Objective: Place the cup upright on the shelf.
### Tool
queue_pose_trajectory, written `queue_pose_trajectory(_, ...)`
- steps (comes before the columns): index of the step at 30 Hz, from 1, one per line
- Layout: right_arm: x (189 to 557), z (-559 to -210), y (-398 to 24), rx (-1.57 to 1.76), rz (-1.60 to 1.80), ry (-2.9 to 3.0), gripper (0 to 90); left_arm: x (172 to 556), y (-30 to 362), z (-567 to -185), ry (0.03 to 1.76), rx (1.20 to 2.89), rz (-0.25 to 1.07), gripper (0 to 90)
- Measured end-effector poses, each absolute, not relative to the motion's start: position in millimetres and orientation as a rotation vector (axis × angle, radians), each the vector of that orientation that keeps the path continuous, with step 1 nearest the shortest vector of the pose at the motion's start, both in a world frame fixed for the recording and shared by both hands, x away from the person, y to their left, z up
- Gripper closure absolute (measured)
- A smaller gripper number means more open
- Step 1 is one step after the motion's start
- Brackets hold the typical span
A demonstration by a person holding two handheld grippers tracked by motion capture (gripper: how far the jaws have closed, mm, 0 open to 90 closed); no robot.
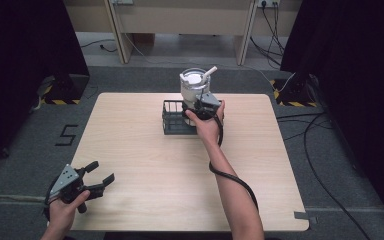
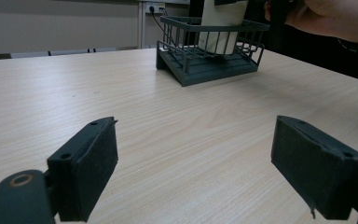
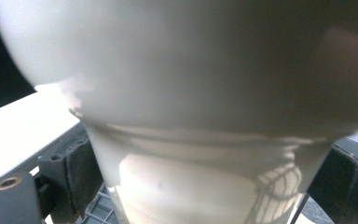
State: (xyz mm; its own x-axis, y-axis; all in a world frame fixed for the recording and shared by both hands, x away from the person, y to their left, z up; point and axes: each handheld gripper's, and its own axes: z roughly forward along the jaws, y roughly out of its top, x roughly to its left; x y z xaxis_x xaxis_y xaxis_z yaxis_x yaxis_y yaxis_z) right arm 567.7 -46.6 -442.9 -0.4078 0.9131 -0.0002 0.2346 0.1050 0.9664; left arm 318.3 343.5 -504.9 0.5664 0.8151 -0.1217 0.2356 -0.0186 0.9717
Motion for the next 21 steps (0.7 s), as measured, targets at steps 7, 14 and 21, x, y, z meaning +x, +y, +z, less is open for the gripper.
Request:
queue_pose_trajectory(7, 565.8, -441.7, -46.1, 1.124, 1.321, 1.738, 10.2, 318.4, 343.5, -505.0, 0.918, 1.565, 0.584, 14.1)
queue_pose_trajectory(14, 562.1, -441.6, -45.9, 1.134, 1.313, 1.726, 10.2, 318.4, 343.3, -505.1, 0.918, 1.565, 0.583, 14.1)
queue_pose_trajectory(21, 556.1, -440.3, -48.2, 1.130, 1.302, 1.730, 10.2, 318.4, 342.9, -505.1, 0.917, 1.567, 0.583, 14.1)
